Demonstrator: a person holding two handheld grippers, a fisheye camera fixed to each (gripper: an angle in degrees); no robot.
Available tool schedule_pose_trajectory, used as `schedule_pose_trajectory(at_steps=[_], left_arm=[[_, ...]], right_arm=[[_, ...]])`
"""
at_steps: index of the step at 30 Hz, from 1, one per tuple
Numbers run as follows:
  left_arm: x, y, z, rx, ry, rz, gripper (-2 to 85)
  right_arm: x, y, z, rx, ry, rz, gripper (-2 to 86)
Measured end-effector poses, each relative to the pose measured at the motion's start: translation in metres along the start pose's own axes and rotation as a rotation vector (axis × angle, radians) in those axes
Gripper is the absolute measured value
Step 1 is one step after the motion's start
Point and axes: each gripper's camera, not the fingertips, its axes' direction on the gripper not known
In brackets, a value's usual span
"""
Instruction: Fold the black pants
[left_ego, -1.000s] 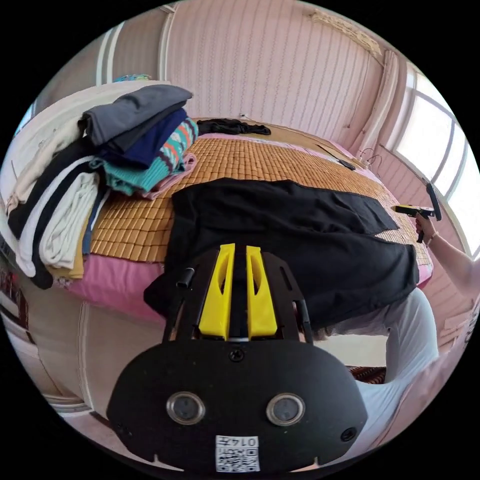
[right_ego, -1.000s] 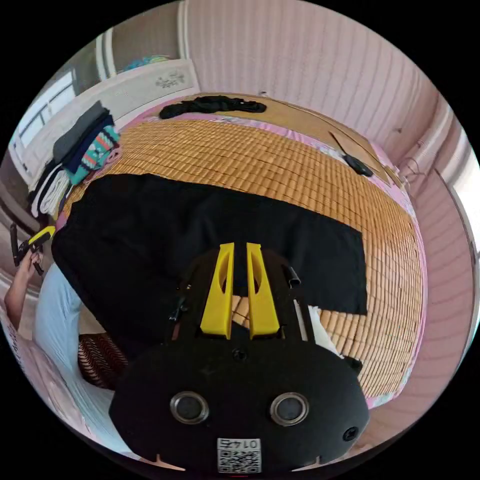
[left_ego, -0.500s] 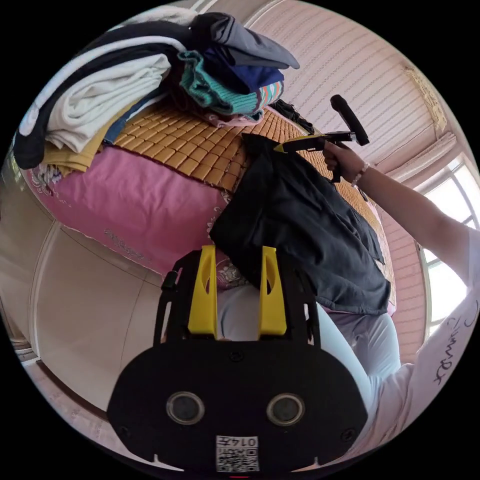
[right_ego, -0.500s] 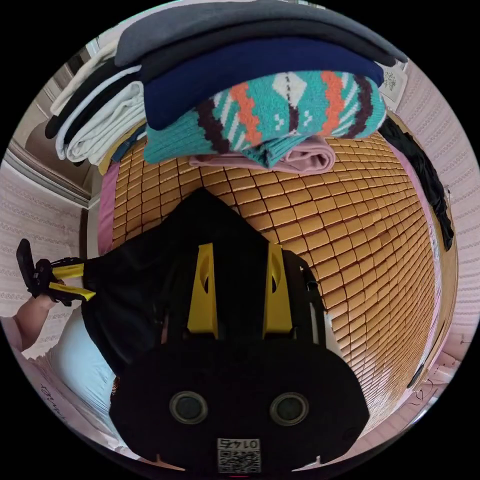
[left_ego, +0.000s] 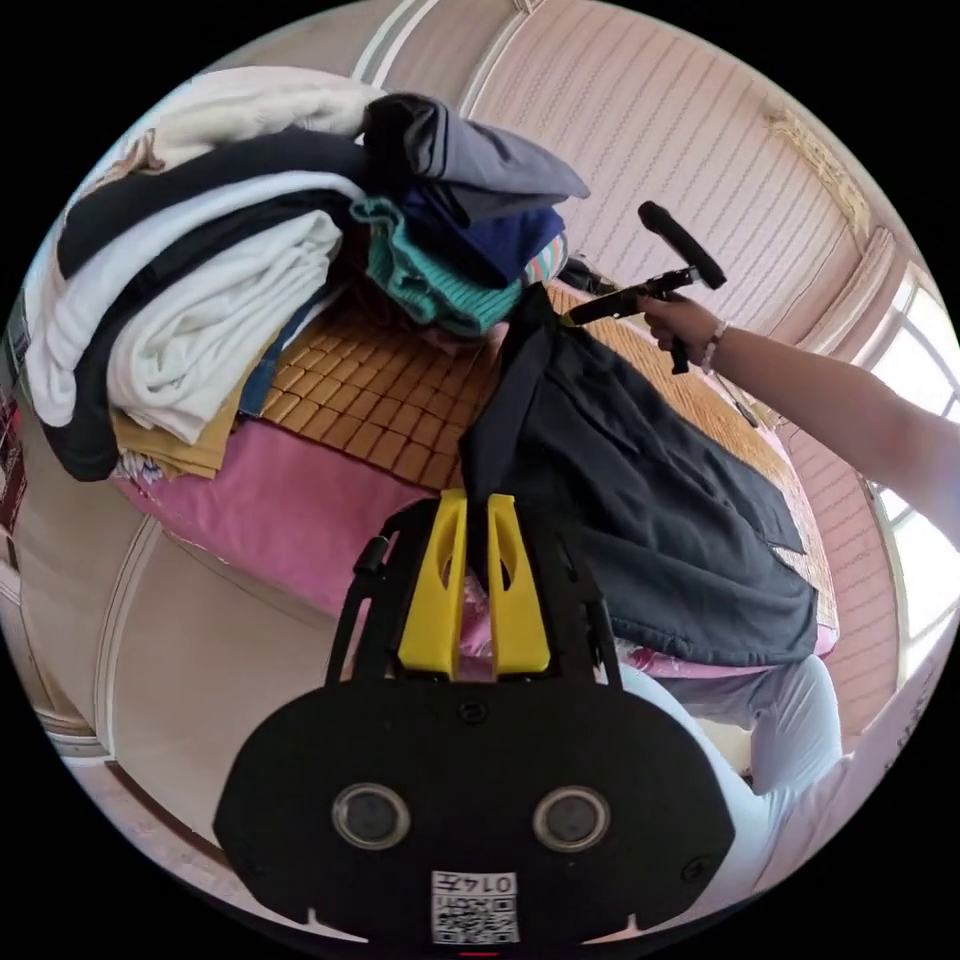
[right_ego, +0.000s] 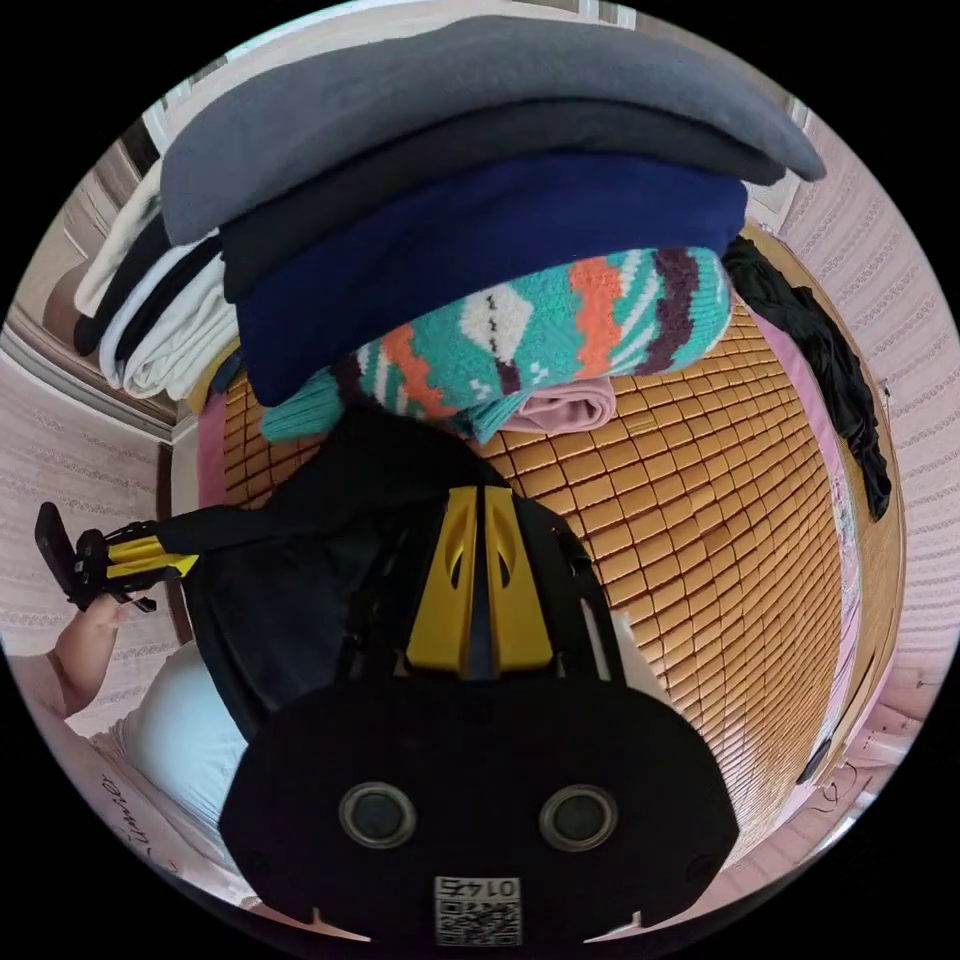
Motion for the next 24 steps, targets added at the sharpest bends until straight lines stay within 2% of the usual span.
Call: schedule_pose_trajectory(at_steps=[1,3,6,8,10,12,14,15,17,18,20,24], left_arm=[[-0.010,-0.004,0.014,-0.068,-0.002,-0.016,5.9],[-0.025,-0.004,0.020,-0.093,0.003,-0.061,7.2],[-0.044,0.003,0.004,-0.050,0.028,-0.112,7.0],[-0.051,0.009,-0.009,-0.029,-0.028,-0.101,6.4],[-0.058,0.020,-0.023,-0.020,-0.126,-0.097,6.3],[-0.061,0.026,-0.030,-0.017,-0.122,-0.097,6.3],[-0.059,0.029,-0.036,0.000,-0.090,-0.095,6.6],[-0.057,0.031,-0.039,0.016,-0.074,-0.090,6.9],[-0.053,0.032,-0.040,0.041,-0.045,-0.089,7.7],[-0.053,0.031,-0.037,0.046,-0.021,-0.099,8.1],[-0.052,0.026,-0.030,0.024,0.029,-0.126,8.3],[-0.049,0.010,-0.014,0.005,0.090,-0.177,9.4]], right_arm=[[0.002,0.000,0.012,-0.055,0.014,0.010,1.9],[0.007,0.007,0.016,-0.081,0.066,0.052,4.0],[0.024,0.055,-0.020,0.059,0.066,0.103,5.6],[0.041,0.131,-0.061,0.202,0.021,0.154,6.2],[0.053,0.208,-0.086,0.255,0.003,0.221,6.7],[0.062,0.297,-0.105,0.251,0.040,0.327,7.4],[0.067,0.428,-0.130,0.230,0.125,0.560,8.1],[0.067,0.462,-0.135,0.217,0.136,0.631,8.2],[0.055,0.594,-0.157,0.173,0.187,0.923,8.5],[0.049,0.625,-0.162,0.163,0.200,0.998,8.5],[0.024,0.737,-0.176,0.166,0.185,1.283,8.8],[-0.016,0.861,-0.179,0.275,0.125,1.616,10.0]])
